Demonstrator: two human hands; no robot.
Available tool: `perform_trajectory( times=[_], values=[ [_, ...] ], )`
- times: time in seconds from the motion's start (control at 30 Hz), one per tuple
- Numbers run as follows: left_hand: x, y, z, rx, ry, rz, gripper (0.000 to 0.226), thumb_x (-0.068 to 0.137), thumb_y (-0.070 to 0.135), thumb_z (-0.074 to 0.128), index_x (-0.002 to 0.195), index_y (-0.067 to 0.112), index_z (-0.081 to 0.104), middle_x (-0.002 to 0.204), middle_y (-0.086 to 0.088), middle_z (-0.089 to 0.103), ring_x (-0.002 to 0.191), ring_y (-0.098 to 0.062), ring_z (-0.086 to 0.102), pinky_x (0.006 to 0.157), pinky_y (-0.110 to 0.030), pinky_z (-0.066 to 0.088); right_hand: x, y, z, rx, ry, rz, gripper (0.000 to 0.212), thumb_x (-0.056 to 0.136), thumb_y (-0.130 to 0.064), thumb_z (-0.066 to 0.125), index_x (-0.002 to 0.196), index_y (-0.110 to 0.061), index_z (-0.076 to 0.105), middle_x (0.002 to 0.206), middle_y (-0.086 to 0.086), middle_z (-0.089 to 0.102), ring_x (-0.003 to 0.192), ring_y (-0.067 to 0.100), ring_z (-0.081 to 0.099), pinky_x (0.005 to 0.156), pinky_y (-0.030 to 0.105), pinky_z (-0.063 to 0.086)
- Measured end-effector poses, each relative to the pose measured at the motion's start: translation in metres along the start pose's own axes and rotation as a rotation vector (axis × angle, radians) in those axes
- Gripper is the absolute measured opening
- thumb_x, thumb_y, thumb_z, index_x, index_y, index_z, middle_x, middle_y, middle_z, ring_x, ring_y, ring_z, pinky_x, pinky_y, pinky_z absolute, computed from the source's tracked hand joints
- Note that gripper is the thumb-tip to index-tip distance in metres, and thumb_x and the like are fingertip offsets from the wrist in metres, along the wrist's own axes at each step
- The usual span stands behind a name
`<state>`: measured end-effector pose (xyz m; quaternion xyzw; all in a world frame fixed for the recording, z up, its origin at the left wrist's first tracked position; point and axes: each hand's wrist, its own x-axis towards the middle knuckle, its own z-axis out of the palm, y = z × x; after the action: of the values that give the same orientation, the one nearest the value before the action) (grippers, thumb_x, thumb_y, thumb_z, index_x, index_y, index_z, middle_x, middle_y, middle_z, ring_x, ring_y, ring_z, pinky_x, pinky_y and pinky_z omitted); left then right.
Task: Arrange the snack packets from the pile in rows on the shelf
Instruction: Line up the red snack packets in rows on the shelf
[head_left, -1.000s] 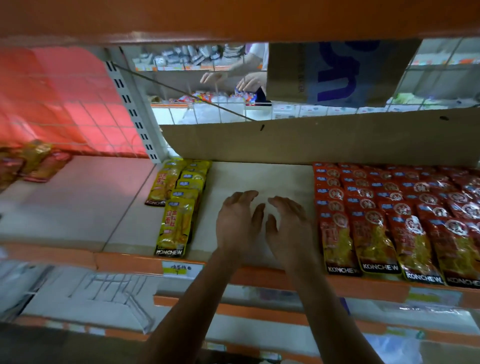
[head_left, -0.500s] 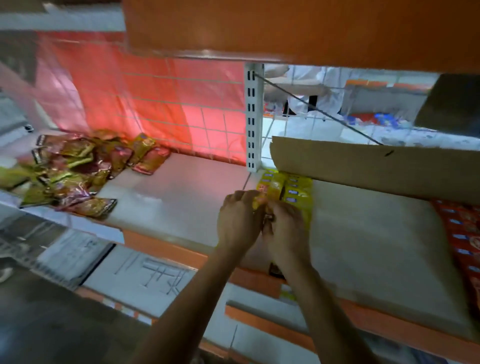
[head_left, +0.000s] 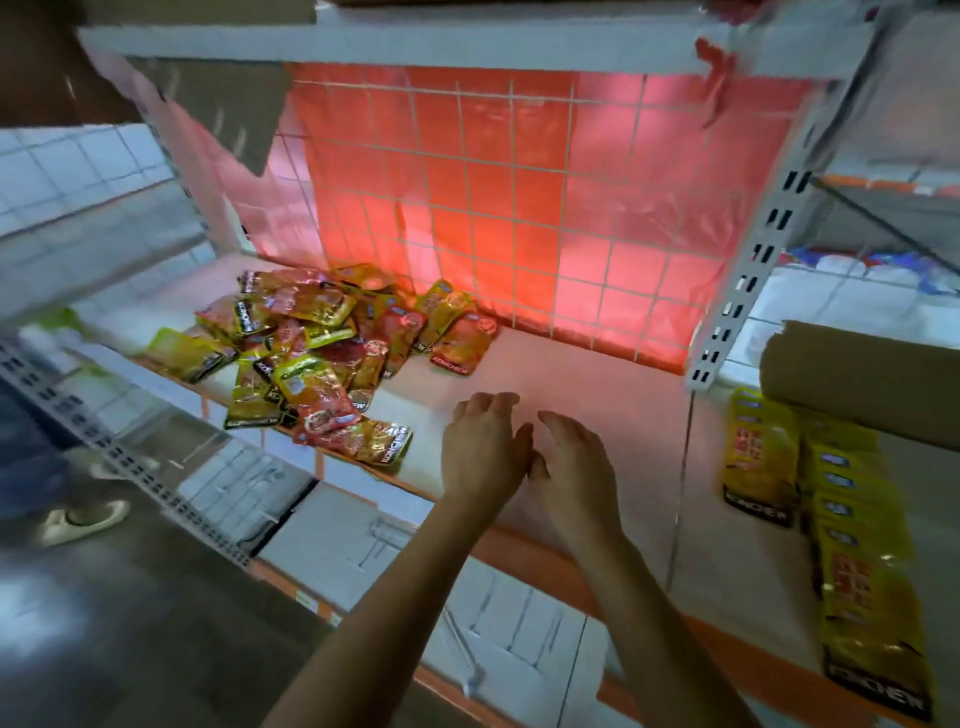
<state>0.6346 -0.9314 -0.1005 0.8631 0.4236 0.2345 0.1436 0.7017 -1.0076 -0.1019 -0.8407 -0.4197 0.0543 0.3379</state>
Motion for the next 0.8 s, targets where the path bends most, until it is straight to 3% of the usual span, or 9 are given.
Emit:
perform_trajectory(
  times=[0.23, 0.47, 0.63, 0.8],
  values=[
    [0.015, -0.063, -0.026, 0.021, 0.044, -0.165, 0.043, 0.092, 0.034, 0.057, 0.131, 0.017, 0.054, 0.131, -0.008, 0.056, 0.120, -0.027, 0.048, 0.095, -0.036, 0.043, 0.015, -0.042, 0.048, -0.019, -0.132, -0.114, 0.035, 0.091, -0.031, 0.062, 0.125, -0.024, 0.058, 0.129, -0.002, 0.061, 0.115, 0.018, 0.057, 0.103, 0.029, 0.039],
    [0.029, -0.123, -0.066, 0.161, 0.149, -0.467, 0.041, 0.090, 0.032, 0.059, 0.123, 0.009, 0.052, 0.124, -0.018, 0.050, 0.114, -0.035, 0.045, 0.090, -0.042, 0.041, 0.030, -0.092, 0.087, -0.016, -0.296, -0.236, 0.049, 0.090, -0.030, 0.060, 0.135, -0.015, 0.048, 0.134, 0.007, 0.054, 0.121, 0.028, 0.047, 0.099, 0.035, 0.038],
    [0.029, -0.144, -0.072, 0.231, 0.099, -0.593, 0.059, 0.084, 0.043, 0.066, 0.125, 0.006, 0.044, 0.127, -0.021, 0.044, 0.117, -0.038, 0.043, 0.091, -0.043, 0.041, 0.030, -0.113, 0.105, -0.132, -0.340, -0.274, 0.050, 0.087, -0.050, 0.057, 0.120, -0.013, 0.053, 0.120, 0.009, 0.059, 0.111, 0.030, 0.049, 0.088, 0.038, 0.040],
    [0.035, -0.150, -0.070, 0.078, 0.121, -0.592, 0.079, 0.074, 0.037, 0.079, 0.135, 0.010, 0.038, 0.130, -0.026, 0.040, 0.118, -0.043, 0.044, 0.096, -0.044, 0.041, 0.038, -0.114, 0.103, -0.236, -0.352, -0.237, 0.040, 0.090, -0.040, 0.055, 0.120, -0.015, 0.049, 0.123, 0.008, 0.050, 0.116, 0.028, 0.042, 0.088, 0.036, 0.036]
  ],
)
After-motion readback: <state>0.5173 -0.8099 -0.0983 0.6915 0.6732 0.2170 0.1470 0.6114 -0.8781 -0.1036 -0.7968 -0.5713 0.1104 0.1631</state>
